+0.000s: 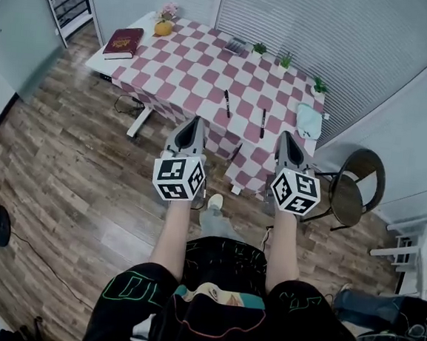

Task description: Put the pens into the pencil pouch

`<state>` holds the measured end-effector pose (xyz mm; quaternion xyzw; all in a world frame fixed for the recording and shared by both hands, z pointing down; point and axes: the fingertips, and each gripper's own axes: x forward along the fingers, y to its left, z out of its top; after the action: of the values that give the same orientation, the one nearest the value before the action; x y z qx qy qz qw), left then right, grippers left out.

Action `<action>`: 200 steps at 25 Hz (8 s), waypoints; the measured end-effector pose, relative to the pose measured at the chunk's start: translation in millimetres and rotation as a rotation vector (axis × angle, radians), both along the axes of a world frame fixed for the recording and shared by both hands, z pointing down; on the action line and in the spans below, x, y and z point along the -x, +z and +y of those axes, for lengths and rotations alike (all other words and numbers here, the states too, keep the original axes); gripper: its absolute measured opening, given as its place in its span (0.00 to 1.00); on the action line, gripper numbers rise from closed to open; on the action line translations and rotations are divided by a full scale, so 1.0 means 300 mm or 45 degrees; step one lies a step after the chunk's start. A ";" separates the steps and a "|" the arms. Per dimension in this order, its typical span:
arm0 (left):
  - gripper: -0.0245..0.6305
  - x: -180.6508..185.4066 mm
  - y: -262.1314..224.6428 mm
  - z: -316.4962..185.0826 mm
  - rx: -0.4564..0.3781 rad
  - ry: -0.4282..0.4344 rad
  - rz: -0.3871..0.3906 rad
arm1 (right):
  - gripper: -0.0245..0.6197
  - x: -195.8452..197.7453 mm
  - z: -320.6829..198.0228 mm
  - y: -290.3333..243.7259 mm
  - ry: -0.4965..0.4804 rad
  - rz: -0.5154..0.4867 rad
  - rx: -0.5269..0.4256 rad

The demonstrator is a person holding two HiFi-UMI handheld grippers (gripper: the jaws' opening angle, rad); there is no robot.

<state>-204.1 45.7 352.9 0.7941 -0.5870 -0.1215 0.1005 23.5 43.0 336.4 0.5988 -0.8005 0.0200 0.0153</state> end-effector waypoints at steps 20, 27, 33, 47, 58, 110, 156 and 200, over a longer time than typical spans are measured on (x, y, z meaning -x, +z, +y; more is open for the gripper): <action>0.04 -0.155 0.068 -0.533 0.120 0.038 -0.111 | 0.04 -0.118 -0.589 0.094 0.006 -0.053 0.130; 0.04 -0.282 0.173 -0.758 0.204 0.108 -0.159 | 0.04 -0.206 -0.798 0.218 0.014 -0.095 0.215; 0.04 -0.367 0.211 -0.932 0.250 0.136 -0.193 | 0.04 -0.344 -0.966 0.281 0.069 -0.164 0.265; 0.04 -0.378 0.245 -1.062 0.320 0.132 -0.322 | 0.04 -0.370 -1.142 0.366 0.018 -0.278 0.337; 0.04 -0.640 0.372 -1.140 0.383 0.431 -0.334 | 0.04 -0.555 -1.116 0.447 0.212 -0.184 0.401; 0.04 -0.819 0.525 -1.187 0.520 0.705 -0.263 | 0.05 -1.011 -1.132 0.943 0.223 0.313 1.135; 0.39 -0.716 0.063 -0.953 -0.026 1.110 0.066 | 0.05 -0.285 -0.876 -0.091 -1.147 -0.257 -0.238; 0.06 -0.469 -0.011 -0.837 -0.197 1.094 -0.125 | 0.05 -0.161 -0.823 0.067 -1.399 -0.330 0.012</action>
<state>-63.4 -205.4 349.7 0.9761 -0.1967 -0.0743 0.0540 71.8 -203.8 356.3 0.0864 -0.9899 0.0862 -0.0723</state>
